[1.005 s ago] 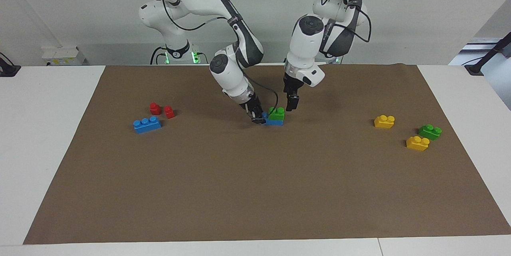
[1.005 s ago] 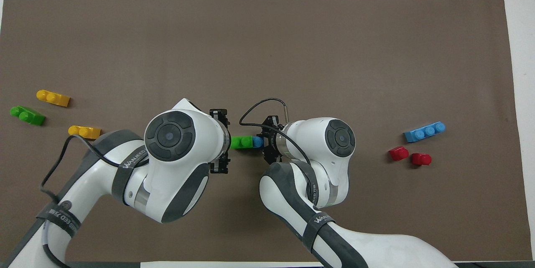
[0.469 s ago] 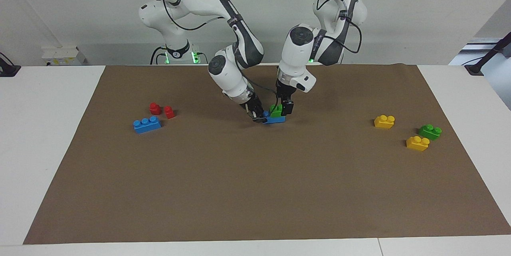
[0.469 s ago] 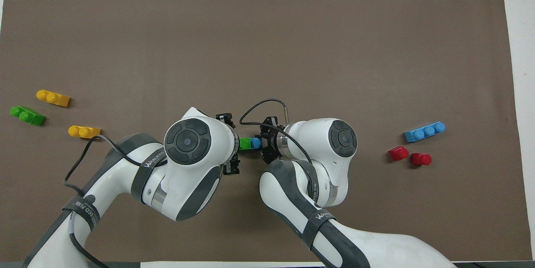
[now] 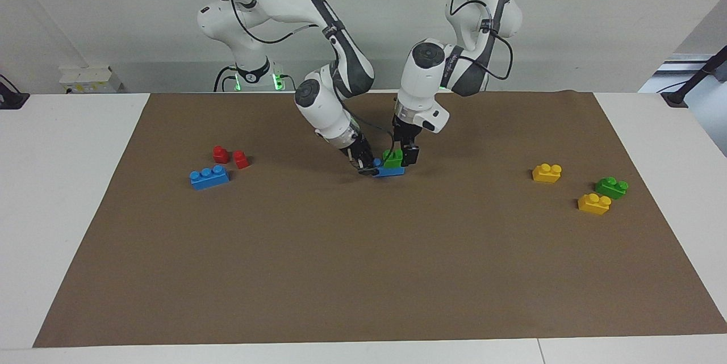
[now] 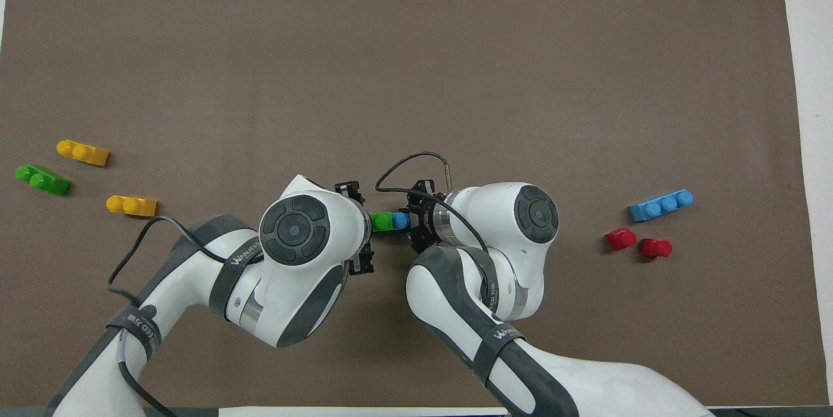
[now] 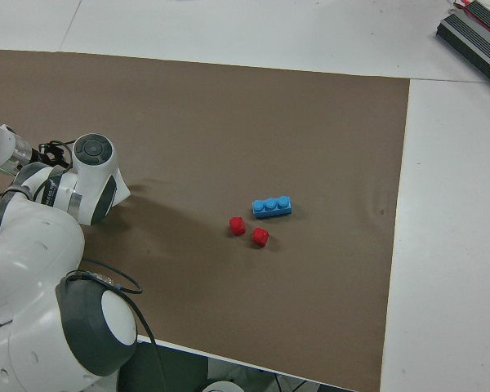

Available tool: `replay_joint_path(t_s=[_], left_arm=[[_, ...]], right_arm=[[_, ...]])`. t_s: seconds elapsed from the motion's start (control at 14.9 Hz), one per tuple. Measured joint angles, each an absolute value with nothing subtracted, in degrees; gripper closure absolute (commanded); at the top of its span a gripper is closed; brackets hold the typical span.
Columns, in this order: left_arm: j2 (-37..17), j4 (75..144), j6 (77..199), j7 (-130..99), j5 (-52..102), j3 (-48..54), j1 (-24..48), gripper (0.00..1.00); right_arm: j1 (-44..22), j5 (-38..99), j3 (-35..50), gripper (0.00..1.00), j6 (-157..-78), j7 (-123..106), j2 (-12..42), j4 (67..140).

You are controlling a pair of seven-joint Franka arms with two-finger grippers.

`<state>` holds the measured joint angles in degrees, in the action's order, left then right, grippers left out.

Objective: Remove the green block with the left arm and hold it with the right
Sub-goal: 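Grip both ends and pull the green piece off the blue piece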

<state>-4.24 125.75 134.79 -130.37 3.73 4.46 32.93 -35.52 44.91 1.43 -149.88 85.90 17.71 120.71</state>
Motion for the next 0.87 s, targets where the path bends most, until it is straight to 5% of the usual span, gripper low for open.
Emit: replay_joint_path(t_s=[0.2, 0.27, 0.4, 0.47, 0.87], left_arm=[[-5.1, 125.8, 136.0, -131.0, 3.5, 4.4, 33.6, 0.06], [-5.6, 125.8, 136.4, -131.2, 3.0, 4.4, 33.9, 0.25], [-6.2, 125.8, 136.6, -131.9, 1.6, 4.5, 34.4, 0.86], [-6.3, 125.8, 136.9, -131.9, 1.0, 4.4, 34.4, 1.0], [-6.3, 125.3, 137.9, -131.9, -0.2, 3.9, 34.4, 1.0]], right_arm=[[-35.4, 44.9, 1.4, 1.0, -149.9, 85.9, 17.7, 120.7], [-35.3, 44.9, 1.4, 1.0, -149.9, 85.9, 17.7, 120.7], [-35.0, 44.9, 1.4, 1.0, -149.9, 85.9, 17.7, 120.7], [-35.0, 44.9, 1.4, 1.0, -149.9, 85.8, 17.7, 120.7], [-34.9, 44.9, 1.4, 1.0, -149.8, 85.5, 17.7, 120.8]])
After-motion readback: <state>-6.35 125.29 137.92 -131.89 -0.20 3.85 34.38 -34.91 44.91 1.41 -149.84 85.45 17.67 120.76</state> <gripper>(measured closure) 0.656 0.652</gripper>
